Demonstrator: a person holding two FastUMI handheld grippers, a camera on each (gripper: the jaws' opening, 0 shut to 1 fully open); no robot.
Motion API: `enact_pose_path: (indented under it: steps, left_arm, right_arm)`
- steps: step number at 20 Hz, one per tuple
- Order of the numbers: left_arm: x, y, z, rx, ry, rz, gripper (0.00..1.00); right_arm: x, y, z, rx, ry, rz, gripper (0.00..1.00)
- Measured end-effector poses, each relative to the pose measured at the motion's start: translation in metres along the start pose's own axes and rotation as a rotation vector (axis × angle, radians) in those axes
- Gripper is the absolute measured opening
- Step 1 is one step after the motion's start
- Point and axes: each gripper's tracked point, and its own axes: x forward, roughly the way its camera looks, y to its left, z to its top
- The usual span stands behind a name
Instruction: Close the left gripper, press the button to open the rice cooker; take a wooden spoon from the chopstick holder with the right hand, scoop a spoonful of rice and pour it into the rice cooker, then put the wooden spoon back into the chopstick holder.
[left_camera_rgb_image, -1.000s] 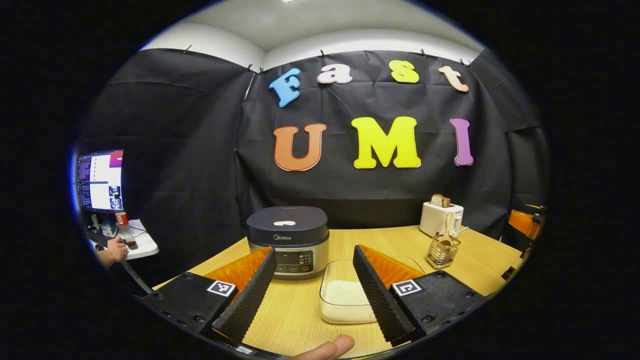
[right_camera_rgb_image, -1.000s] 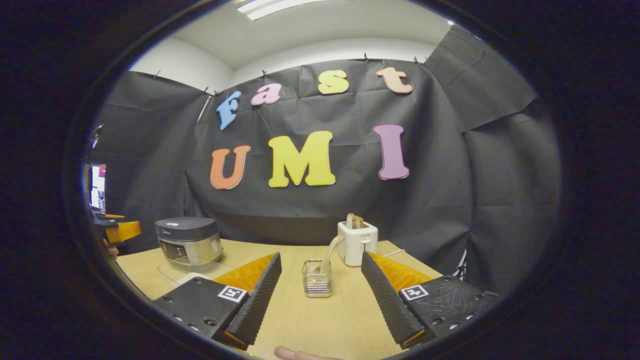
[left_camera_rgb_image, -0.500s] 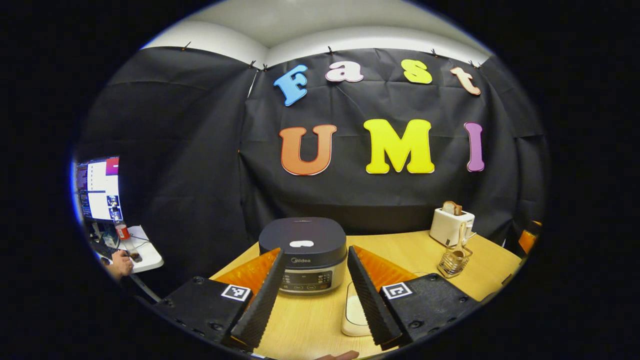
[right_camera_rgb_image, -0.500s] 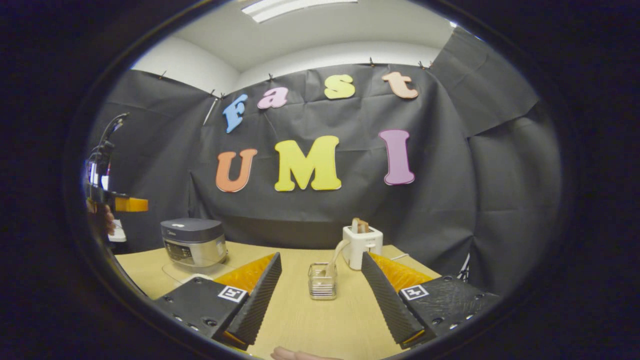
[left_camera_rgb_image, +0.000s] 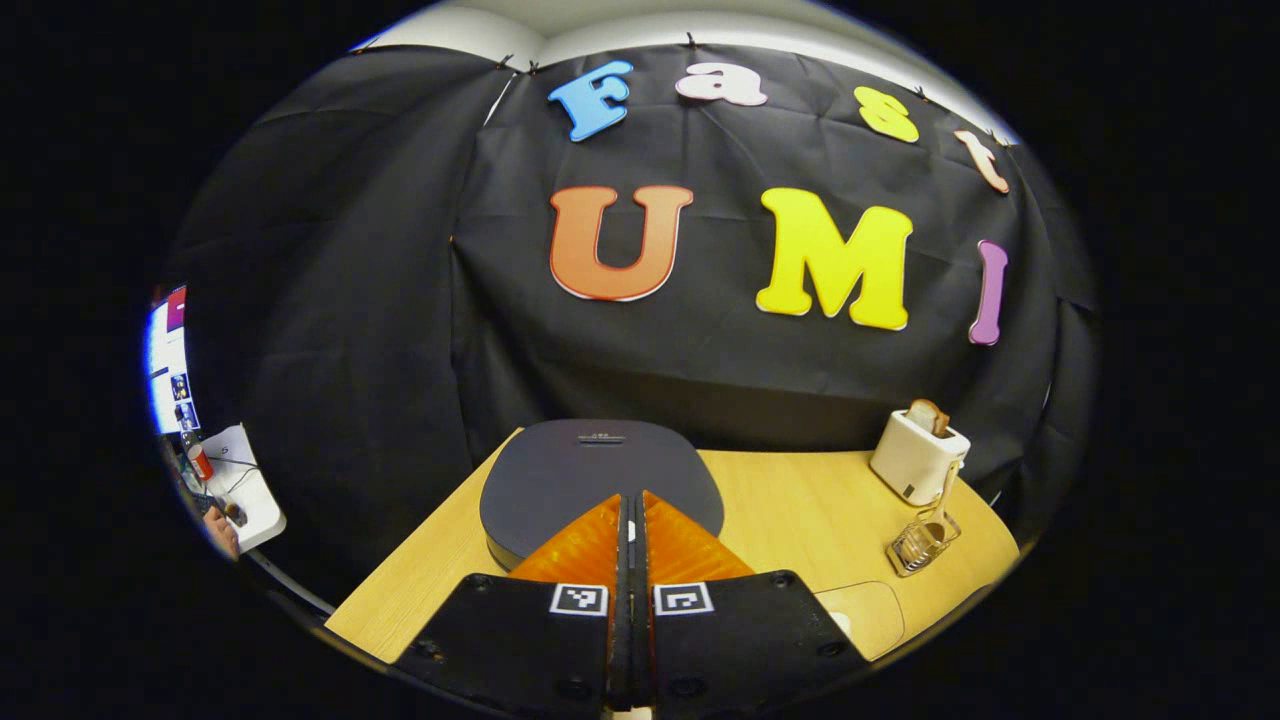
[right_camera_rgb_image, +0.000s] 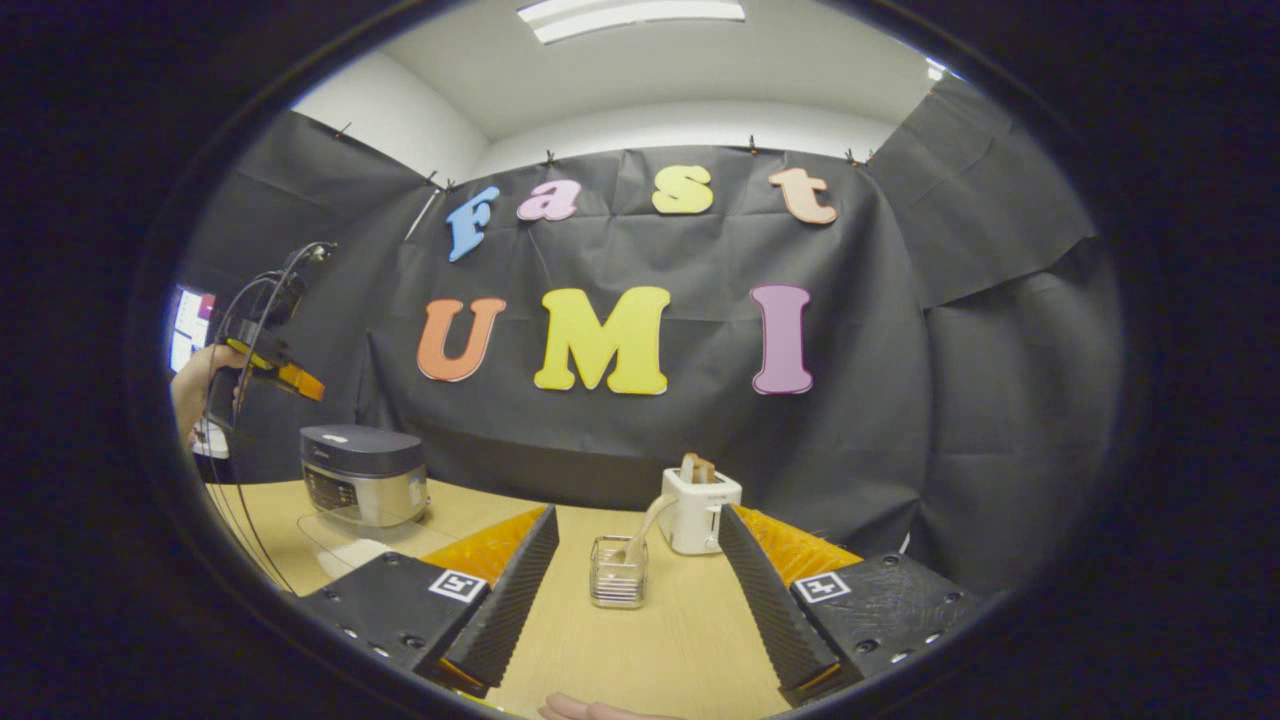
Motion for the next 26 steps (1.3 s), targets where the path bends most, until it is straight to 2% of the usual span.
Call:
enact_pose_path:
  steps: [4, 11, 14, 17, 22, 26]
  left_arm:
    - [0.034, 0.014, -0.025, 0.000, 0.115, 0.033, 0.03]
    - [0.050, 0.006, -0.038, -0.020, 0.152, 0.015, 0.03]
    - [0.052, 0.006, -0.040, 0.034, 0.150, 0.034, 0.03]
    - [0.052, 0.006, -0.043, 0.040, 0.173, 0.041, 0.03]
    - [0.051, 0.007, -0.048, -0.055, 0.209, 0.010, 0.03]
    - [0.052, 0.006, -0.037, -0.050, 0.164, 0.016, 0.03]
  right_arm:
    - [0.001, 0.000, -0.002, 0.013, 0.013, 0.005, 0.96]
    - [0.005, 0.002, -0.009, 0.019, 0.045, 0.007, 0.95]
    - [0.004, 0.001, -0.010, 0.022, 0.050, 0.004, 0.95]
    - [0.004, 0.003, -0.010, 0.023, 0.058, 0.005, 0.95]
    - [0.000, 0.010, -0.007, 0.032, 0.059, 0.021, 0.96]
    - [-0.002, 0.007, -0.004, 0.023, 0.045, 0.017, 0.96]
